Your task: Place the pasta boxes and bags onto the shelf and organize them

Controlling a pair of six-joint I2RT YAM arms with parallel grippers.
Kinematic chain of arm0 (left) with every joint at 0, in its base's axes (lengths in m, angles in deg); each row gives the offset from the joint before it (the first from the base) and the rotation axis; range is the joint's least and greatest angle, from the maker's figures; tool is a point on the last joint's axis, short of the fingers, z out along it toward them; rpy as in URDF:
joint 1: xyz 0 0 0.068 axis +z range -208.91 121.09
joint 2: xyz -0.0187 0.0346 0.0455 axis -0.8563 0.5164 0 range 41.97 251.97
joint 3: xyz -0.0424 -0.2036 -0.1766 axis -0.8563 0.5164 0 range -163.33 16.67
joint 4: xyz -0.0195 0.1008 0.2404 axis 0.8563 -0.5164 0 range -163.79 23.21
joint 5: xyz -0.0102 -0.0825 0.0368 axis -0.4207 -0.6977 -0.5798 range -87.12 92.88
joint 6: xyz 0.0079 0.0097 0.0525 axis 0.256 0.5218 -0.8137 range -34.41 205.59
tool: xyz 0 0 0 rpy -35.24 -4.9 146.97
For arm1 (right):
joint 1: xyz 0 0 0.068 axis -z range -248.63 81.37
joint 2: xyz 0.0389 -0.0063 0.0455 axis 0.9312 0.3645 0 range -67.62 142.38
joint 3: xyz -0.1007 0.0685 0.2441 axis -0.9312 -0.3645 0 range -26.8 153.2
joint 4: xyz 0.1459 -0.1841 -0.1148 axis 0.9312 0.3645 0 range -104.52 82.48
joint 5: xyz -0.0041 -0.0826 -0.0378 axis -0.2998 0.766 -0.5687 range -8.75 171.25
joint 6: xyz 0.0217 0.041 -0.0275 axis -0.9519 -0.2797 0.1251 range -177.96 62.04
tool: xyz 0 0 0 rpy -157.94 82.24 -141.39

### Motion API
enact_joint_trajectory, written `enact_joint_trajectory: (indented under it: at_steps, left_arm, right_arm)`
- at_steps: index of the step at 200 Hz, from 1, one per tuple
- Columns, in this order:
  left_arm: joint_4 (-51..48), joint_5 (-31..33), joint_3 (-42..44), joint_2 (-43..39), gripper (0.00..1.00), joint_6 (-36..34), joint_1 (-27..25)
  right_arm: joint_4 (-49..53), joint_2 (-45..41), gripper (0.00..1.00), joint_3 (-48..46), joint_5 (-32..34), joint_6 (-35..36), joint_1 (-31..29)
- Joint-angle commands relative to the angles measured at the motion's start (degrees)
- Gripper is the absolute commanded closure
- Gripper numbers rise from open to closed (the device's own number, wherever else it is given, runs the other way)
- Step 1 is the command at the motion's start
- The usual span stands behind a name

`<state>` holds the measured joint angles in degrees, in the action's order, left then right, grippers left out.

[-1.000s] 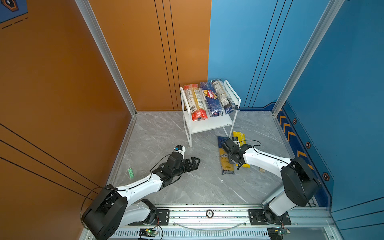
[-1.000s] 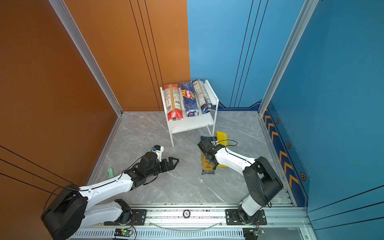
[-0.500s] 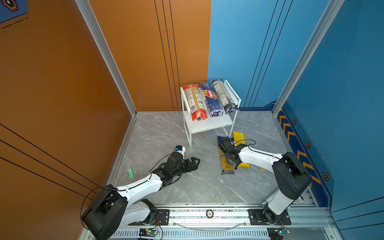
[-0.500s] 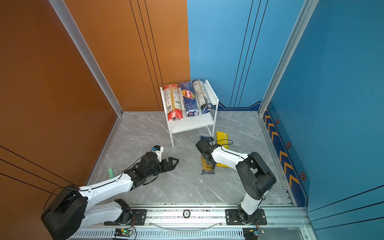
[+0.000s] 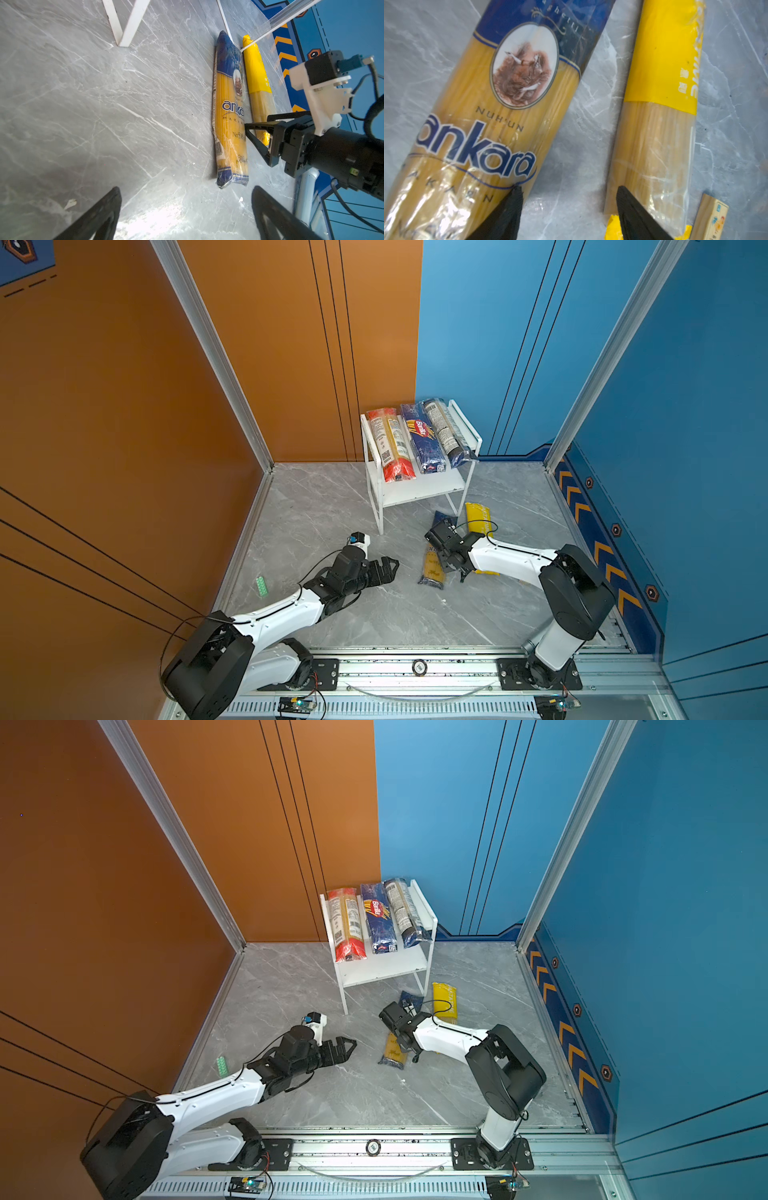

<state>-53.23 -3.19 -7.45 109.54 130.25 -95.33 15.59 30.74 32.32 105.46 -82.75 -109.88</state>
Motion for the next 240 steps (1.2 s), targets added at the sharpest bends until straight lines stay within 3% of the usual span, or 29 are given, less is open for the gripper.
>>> enact_joint_trajectory:
  at_steps: [1, 100, 161, 201, 240]
  left_arm:
    - [-0.6, 2.6, -0.8, -0.4, 0.02, -4.5, -2.4]
    - [-1.8, 17.2, -8.0, 6.6, 0.02, -15.0, -16.4]
    - [-1.6, 26.1, -11.7, 13.3, 0.02, -18.1, -23.1]
    - [-0.4, 34.6, -12.4, 17.3, 0.02, -15.9, -26.3]
    - [1.9, 34.3, -14.2, 21.5, 0.02, -15.0, -27.5]
  right_arm:
    - [-0.3, -3.0, 0.30, -0.7, -3.9, 0.9, 0.2]
    - [4.0, -26.9, 0.29, -7.6, -10.1, 3.0, 10.9]
    - [4.7, -33.6, 0.28, -11.7, -11.1, 1.0, 14.5]
    - [4.7, -35.4, 0.28, -13.3, -10.5, -0.3, 15.1]
    - [4.1, -36.7, 0.28, -14.6, -10.1, -2.3, 15.4]
